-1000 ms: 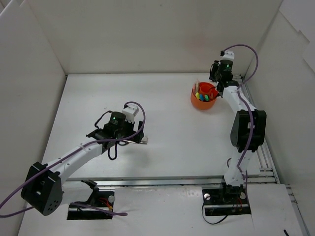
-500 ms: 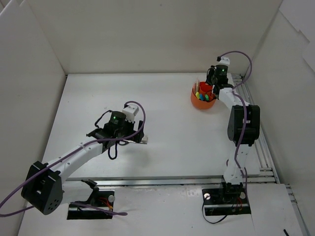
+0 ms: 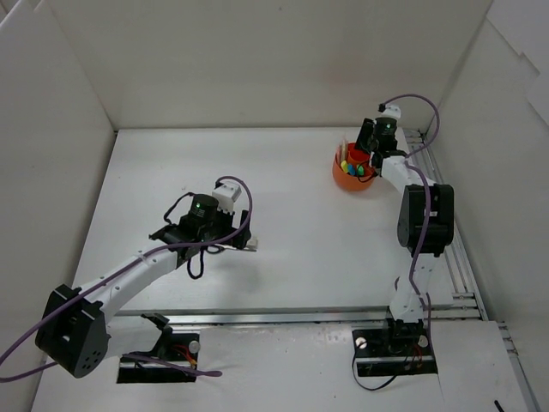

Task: Sort the stationery into containers
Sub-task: Place the stapler in the storage box, then pick up the stationery from the center of the board.

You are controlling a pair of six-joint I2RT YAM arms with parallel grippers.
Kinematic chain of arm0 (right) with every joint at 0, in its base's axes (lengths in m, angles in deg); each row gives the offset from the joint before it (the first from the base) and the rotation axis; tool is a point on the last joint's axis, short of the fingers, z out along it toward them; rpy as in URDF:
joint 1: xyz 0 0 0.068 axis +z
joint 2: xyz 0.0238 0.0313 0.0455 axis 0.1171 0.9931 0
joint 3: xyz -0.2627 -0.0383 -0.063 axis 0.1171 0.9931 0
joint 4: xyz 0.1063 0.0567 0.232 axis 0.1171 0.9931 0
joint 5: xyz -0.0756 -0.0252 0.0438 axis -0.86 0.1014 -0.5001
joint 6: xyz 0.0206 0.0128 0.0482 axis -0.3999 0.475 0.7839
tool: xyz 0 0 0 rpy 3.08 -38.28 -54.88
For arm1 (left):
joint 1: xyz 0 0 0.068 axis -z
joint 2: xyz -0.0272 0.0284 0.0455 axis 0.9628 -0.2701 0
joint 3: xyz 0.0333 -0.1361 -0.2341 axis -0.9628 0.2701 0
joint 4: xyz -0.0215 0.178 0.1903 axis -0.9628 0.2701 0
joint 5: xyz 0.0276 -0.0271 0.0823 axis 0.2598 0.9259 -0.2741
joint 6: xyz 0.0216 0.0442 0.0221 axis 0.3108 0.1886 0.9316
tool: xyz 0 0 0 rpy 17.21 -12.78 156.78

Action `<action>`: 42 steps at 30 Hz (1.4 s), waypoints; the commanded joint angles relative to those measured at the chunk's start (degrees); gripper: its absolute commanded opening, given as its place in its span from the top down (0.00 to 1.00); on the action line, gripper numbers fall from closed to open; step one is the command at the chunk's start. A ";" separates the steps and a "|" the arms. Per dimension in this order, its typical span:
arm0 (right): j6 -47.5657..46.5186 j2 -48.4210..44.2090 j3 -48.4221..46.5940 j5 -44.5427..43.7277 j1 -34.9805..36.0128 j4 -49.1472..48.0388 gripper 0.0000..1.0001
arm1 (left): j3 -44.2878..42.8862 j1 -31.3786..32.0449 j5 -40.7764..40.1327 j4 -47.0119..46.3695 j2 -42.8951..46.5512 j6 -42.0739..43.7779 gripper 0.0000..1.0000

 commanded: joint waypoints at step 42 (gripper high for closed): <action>11.50 -51.80 35.88 -0.88 7.33 6.13 0.02 | -12.46 6.64 -11.22 1.04 -24.85 -8.61 0.13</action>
